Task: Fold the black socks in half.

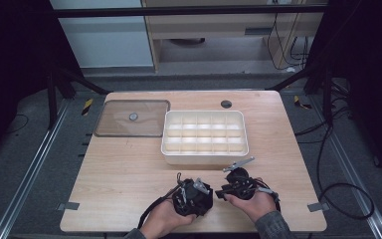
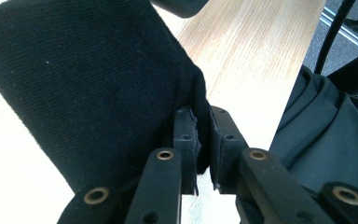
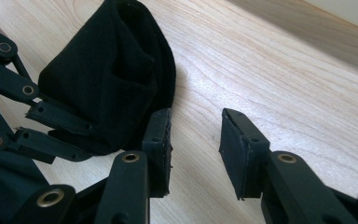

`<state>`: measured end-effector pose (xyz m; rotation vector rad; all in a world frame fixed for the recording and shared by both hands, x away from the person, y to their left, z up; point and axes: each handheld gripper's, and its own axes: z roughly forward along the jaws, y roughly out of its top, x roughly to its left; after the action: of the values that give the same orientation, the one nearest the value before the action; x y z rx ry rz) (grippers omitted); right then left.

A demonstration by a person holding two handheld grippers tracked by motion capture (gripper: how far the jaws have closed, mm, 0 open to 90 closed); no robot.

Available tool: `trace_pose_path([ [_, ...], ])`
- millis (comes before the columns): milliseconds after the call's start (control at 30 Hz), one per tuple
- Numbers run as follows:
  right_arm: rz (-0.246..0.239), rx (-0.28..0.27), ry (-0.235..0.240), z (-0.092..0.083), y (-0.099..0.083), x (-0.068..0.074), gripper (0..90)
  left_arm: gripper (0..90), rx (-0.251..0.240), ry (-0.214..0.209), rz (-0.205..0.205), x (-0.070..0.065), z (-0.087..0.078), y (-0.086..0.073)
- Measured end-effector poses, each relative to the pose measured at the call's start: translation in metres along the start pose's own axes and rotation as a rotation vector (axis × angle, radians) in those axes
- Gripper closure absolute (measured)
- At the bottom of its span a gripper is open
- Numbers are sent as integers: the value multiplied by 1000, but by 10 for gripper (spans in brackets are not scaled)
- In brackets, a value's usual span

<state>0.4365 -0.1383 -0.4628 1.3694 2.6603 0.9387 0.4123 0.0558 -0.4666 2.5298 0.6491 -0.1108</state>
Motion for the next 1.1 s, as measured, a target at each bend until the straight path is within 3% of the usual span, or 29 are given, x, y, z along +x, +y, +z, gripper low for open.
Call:
trace_pose_path([
  [633,6,-16,-11,-7,1,-2,618,795,-30,8,-21,6,-11,-1],
  [900,11,-22,-12,-9,2,-1,599,711,-86,24,-27,4,-22,6],
  [1100,18,-26,-20,-11,1,-3,585,683,-98,14,-42,6,-21,10],
])
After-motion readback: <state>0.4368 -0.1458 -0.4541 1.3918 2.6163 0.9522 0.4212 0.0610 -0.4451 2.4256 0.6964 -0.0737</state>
